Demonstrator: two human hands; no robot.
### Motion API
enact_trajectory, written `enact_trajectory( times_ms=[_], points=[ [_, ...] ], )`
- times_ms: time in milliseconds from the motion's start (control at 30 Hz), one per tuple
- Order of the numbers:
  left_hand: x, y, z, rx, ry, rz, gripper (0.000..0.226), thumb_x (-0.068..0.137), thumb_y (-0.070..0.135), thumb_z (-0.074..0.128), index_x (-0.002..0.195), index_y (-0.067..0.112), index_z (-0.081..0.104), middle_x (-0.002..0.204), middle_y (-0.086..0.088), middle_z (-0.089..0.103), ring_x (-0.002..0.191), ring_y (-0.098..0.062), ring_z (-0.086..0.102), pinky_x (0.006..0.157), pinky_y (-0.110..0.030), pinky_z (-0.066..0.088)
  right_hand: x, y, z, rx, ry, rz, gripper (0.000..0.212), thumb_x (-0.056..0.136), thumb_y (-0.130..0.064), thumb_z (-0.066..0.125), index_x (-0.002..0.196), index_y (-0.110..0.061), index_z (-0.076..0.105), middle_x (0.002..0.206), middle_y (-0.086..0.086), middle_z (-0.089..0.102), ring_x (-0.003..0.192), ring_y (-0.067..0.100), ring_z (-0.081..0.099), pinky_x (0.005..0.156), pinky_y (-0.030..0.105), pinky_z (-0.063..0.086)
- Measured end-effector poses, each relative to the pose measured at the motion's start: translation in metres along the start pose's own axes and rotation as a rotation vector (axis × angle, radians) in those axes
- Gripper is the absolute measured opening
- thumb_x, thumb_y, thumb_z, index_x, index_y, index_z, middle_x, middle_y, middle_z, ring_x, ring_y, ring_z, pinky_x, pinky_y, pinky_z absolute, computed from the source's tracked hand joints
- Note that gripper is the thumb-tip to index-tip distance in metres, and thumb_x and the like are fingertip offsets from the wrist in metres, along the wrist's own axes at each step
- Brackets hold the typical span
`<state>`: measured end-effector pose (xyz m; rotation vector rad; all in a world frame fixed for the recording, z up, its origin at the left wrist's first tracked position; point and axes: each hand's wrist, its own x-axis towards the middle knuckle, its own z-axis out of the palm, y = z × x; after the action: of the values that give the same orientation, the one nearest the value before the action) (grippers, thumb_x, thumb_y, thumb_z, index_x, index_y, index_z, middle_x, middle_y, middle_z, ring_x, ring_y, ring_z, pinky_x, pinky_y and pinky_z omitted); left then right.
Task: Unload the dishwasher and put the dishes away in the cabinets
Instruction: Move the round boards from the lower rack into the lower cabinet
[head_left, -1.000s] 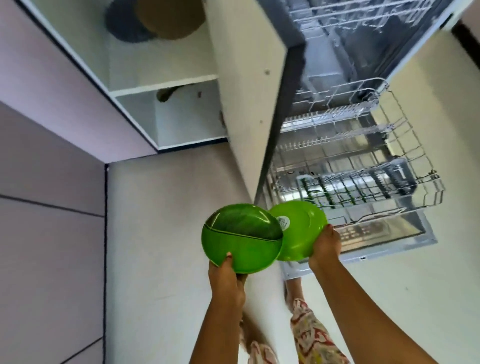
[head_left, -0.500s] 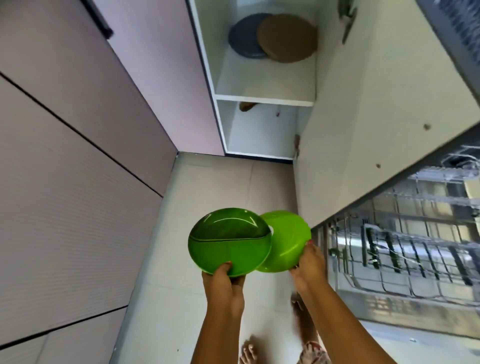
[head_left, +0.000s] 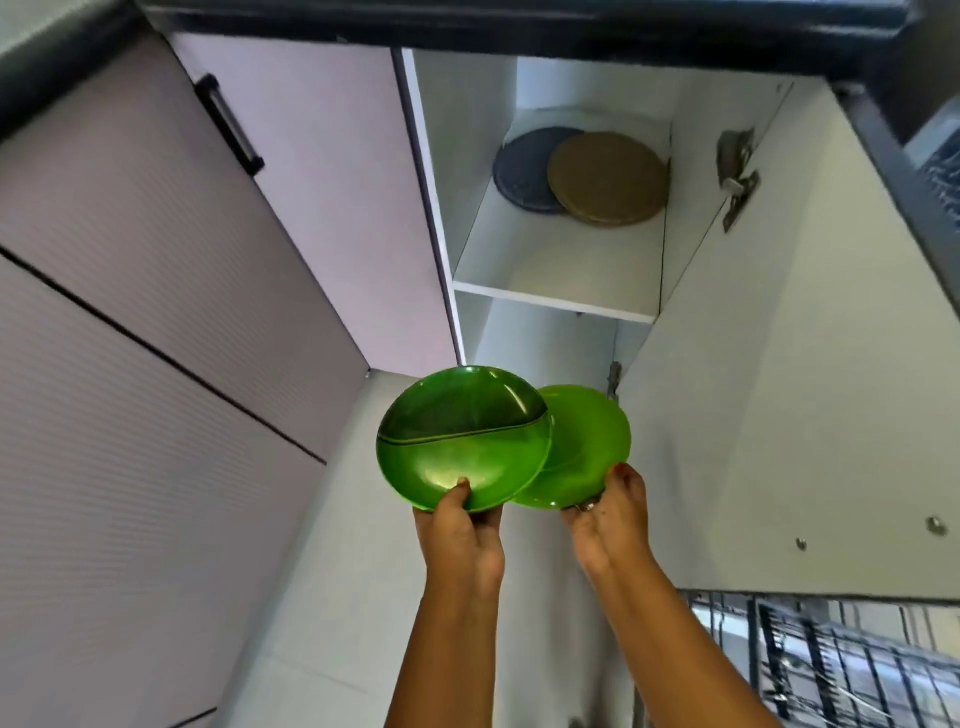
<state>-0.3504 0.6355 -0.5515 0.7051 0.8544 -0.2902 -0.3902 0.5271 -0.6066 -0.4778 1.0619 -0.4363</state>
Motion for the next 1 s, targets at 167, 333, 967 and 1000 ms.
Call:
enact_trajectory(
  times_ms=[167,333,967,1000],
  points=[
    [0.036,0.005,0.032,-0.039,-0.015,-0.038,0.05,0.091,-0.012,0.04,0.135,0.009,0.046,0.125,-0.019,0.055,0.089,-0.028,0.06,0.055,-0.038,0.057,0.037,-0.013,0.028,0.079,0.018,-0.04,0.018,0.102,-0.021,0.037,0.113,-0.023,0.051,0.113,0.01,0.059,0.09,0.025,0.059,0.078,0.044,0.051],
    [0.063,0.027,0.062,0.018,-0.044,-0.114,0.049,0.091,-0.011,0.039,0.136,0.009,0.045,0.133,-0.019,0.052,0.086,-0.028,0.06,0.049,-0.035,0.057,0.066,-0.023,0.069,0.105,0.047,-0.122,0.015,0.1,-0.017,0.041,0.095,-0.024,0.053,0.105,0.009,0.06,0.083,0.023,0.06,0.073,0.038,0.052],
    [0.13,0.046,0.181,0.438,-0.334,0.092,0.055,0.092,-0.011,0.042,0.139,0.018,0.04,0.131,-0.008,0.052,0.112,-0.029,0.054,0.079,-0.038,0.053,0.221,-0.116,0.219,0.314,0.051,-0.244,0.037,0.101,-0.01,0.025,0.091,-0.014,0.06,0.121,0.02,0.06,0.112,0.033,0.057,0.101,0.051,0.043],
    [0.132,0.048,0.183,0.469,-0.348,0.122,0.055,0.092,-0.011,0.041,0.139,0.018,0.039,0.131,-0.008,0.052,0.113,-0.029,0.054,0.083,-0.04,0.052,0.224,-0.117,0.22,0.36,0.05,-0.237,0.037,0.102,-0.011,0.025,0.09,-0.014,0.06,0.121,0.02,0.059,0.116,0.034,0.056,0.104,0.052,0.04]
  ],
)
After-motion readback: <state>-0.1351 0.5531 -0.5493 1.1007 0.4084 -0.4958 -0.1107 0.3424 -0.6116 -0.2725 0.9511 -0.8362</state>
